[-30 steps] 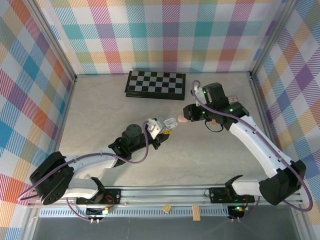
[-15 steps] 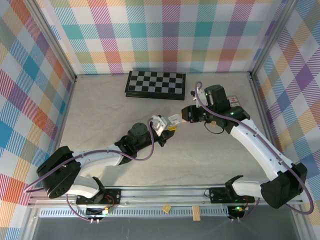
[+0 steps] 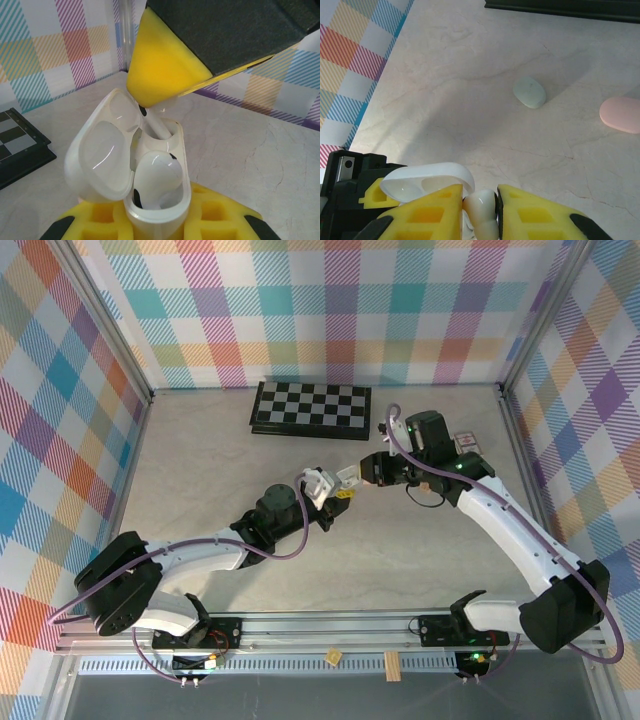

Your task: Insert wireless bluetooth earbuds into charging case

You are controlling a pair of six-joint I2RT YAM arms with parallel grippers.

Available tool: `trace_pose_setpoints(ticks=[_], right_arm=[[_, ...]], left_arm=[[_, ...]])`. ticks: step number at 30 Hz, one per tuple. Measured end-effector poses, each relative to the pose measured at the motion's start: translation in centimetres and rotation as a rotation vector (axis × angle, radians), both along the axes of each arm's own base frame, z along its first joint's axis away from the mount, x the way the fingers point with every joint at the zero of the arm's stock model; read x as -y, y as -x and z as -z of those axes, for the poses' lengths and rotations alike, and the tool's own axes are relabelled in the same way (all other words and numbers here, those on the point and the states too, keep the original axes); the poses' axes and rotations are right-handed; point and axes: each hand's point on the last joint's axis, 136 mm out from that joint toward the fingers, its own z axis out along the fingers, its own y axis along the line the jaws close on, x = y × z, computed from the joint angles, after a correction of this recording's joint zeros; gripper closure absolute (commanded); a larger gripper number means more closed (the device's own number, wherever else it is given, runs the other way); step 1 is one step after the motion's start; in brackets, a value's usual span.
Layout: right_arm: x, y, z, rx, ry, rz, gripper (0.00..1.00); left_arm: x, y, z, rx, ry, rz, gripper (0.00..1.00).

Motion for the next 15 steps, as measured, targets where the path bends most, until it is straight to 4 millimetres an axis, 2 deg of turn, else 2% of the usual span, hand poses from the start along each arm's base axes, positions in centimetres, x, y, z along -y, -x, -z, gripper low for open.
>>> trace_pose_setpoints(ticks=[8,15], right_arm=[[-0.3,0.1,0.2,0.004,-0.021,-0.017,0.71],[-0.2,0.4,-0.6,0.024,-0.036,-0.021,0.66]], left_arm=[[0.1,-0.4,-0.6,-0.021,0.026,-0.017,0.88],[0.2,-0.5,-1.1,-0.022,0.041,-0.018,0.88]])
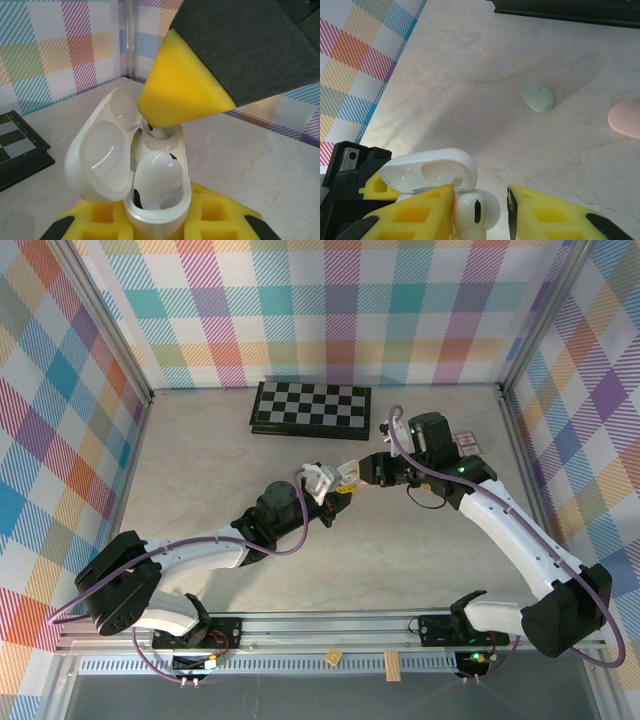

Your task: Insert wireless bluetooth earbuds into charging case

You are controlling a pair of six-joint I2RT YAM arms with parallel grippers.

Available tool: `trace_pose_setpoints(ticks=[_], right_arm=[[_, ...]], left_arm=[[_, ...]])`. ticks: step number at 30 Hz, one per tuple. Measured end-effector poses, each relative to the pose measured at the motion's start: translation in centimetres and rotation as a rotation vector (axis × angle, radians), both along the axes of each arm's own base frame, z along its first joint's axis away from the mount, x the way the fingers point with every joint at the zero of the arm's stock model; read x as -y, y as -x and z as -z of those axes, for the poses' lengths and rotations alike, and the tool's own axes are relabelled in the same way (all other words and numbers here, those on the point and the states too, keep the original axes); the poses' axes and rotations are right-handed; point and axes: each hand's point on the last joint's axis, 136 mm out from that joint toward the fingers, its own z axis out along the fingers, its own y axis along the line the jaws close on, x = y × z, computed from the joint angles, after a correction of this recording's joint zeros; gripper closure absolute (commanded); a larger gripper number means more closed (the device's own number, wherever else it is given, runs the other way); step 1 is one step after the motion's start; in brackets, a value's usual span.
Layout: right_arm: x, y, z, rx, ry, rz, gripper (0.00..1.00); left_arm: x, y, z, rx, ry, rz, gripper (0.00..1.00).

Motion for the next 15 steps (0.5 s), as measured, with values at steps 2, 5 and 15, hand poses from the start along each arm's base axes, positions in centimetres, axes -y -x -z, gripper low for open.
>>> trace_pose_setpoints(ticks=[2,5,15], right_arm=[[0.1,0.1,-0.3,0.009,-0.005,0.000,0.64],[0.1,0.3,-0.8,0.021,-0.013,-0.001,0.63],[-0.3,1.1,-1.1,0.004,-0.046,-0.037,0.63]], left_arm=[[0.0,0.0,0.0,-0.003,0.002,0.000,0.88],[0.0,0.0,0.0,-0.006,0.004,0.000,0.88],[0.2,-0.1,0.9,-0.028,-0.005,-0.001,0.88]])
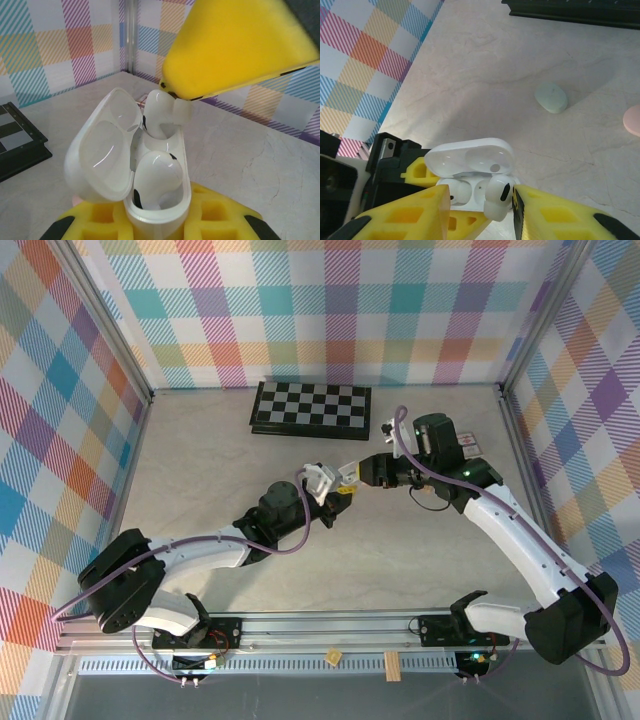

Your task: Insert wireless bluetooth earbuds into charging case

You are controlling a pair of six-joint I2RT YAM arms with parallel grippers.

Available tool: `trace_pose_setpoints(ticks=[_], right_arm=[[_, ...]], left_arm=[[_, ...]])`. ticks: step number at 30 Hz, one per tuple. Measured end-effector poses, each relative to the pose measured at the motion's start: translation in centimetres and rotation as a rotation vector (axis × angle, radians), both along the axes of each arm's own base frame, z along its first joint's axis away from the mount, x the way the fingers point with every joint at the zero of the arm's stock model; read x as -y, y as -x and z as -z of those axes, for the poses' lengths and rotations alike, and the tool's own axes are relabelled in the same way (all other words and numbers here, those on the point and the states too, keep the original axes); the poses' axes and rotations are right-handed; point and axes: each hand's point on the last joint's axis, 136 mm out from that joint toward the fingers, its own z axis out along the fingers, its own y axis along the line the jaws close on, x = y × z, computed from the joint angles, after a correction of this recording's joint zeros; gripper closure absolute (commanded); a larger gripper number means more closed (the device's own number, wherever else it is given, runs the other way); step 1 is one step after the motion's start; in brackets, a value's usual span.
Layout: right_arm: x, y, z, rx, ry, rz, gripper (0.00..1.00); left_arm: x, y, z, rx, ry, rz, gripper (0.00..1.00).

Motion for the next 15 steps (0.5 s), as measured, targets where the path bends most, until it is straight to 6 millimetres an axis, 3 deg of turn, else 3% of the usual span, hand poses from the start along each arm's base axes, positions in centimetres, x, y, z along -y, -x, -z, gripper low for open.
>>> trace_pose_setpoints(ticks=[15], right_arm=[[-0.73,0.65,0.13,-0.034,-0.030,-0.049,0.60]], left_arm=[[-0.06,-0.06,0.14,-0.009,0.000,-0.006,0.88]])
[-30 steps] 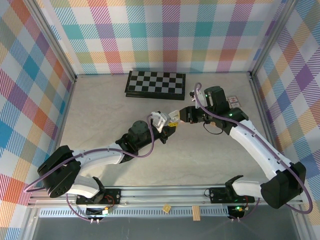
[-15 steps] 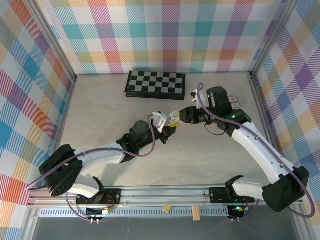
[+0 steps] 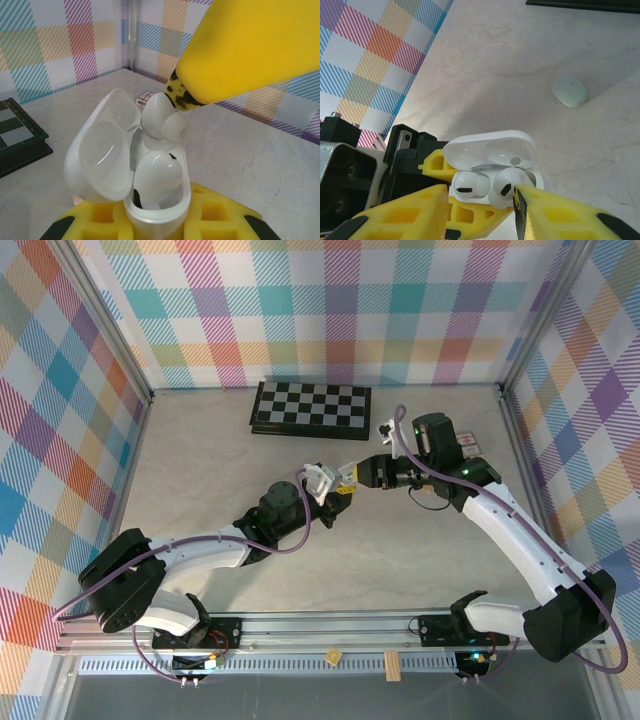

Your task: Insert wireless bluetooth earbuds into charging case

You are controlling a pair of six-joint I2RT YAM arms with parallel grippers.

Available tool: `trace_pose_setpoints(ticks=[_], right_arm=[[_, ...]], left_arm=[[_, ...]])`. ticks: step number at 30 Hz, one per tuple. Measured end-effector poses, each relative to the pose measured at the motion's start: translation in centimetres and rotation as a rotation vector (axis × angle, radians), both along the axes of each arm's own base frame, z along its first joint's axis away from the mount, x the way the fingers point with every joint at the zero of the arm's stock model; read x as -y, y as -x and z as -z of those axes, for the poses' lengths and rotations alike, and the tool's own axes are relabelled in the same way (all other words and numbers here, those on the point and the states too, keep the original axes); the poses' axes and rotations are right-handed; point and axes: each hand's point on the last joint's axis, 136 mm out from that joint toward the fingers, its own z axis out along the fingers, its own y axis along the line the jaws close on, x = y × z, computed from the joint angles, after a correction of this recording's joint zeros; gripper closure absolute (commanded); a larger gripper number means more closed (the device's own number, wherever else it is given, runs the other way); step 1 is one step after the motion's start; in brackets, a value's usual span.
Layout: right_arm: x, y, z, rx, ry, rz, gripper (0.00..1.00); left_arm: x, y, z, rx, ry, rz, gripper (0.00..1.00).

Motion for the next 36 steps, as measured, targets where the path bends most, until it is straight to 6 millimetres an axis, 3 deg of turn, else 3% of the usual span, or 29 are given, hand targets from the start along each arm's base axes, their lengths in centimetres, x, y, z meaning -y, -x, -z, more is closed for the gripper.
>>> trace_pose_setpoints(ticks=[13,15,20,25,32,36], right_arm=[[1.1,-0.5,1.5,-0.036,0.064,0.068,0.62],[1.0,-0.5,1.5,-0.036,0.064,0.068,0.60],[1.1,-0.4,1.3,-0.037,0.060,0.066,0.43],[1.3,-0.2,0.8,-0.022,0.056,0.076,0.37],[3.1,0.0,-0.4,0.030,0.045,0.133,0.37],[3.4,-0.3,-0.2,0.026,0.053,0.147,0.39]], left_arm=[[0.2,0.2,-0.3,-0.001,0.016,0.015,0.88],[0.2,0.2,-0.3,-0.002,0.017,0.015,0.88],[0.2,0.2,-0.3,-0.005,0.019,0.014,0.88],[0.2,0.2,-0.2,-0.006,0.018,0.015,0.88],[0.2,0.2,-0.3,-0.006,0.018,0.015,0.88],[0.2,0.2,-0.3,-0.006,0.018,0.015,0.88]])
